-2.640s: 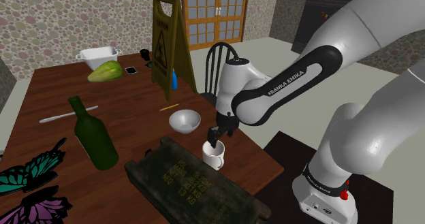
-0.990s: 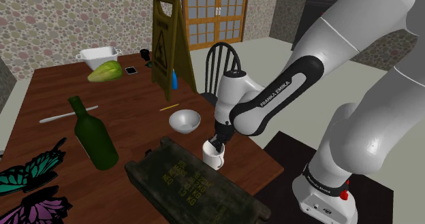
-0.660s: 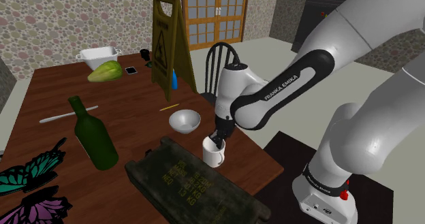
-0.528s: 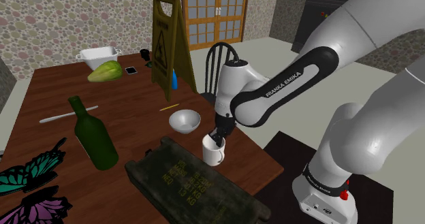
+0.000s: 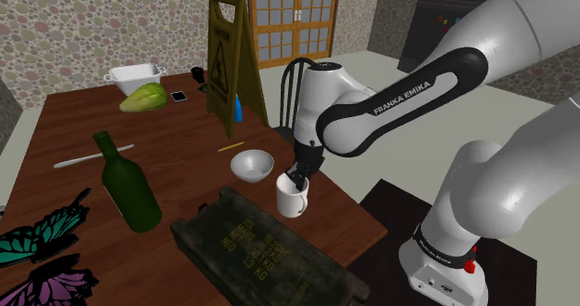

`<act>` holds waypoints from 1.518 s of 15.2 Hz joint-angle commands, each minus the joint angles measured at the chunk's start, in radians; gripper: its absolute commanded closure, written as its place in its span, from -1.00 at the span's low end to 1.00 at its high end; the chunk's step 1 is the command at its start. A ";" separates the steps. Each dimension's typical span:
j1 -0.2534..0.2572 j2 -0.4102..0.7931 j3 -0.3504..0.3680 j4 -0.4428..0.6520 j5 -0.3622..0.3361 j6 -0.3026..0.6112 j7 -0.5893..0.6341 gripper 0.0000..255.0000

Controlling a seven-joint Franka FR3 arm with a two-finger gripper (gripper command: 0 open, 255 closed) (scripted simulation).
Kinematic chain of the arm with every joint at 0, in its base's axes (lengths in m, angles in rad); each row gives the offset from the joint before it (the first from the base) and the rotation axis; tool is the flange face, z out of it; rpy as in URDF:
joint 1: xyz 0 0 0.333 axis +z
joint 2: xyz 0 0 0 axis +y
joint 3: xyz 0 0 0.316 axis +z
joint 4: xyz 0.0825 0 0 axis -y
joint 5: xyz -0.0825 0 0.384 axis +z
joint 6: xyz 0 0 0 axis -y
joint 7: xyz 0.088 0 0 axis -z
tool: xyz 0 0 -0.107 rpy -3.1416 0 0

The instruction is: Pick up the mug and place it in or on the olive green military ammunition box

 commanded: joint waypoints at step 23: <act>0.065 -0.135 0.092 0.196 0.034 -0.314 0.166 1.00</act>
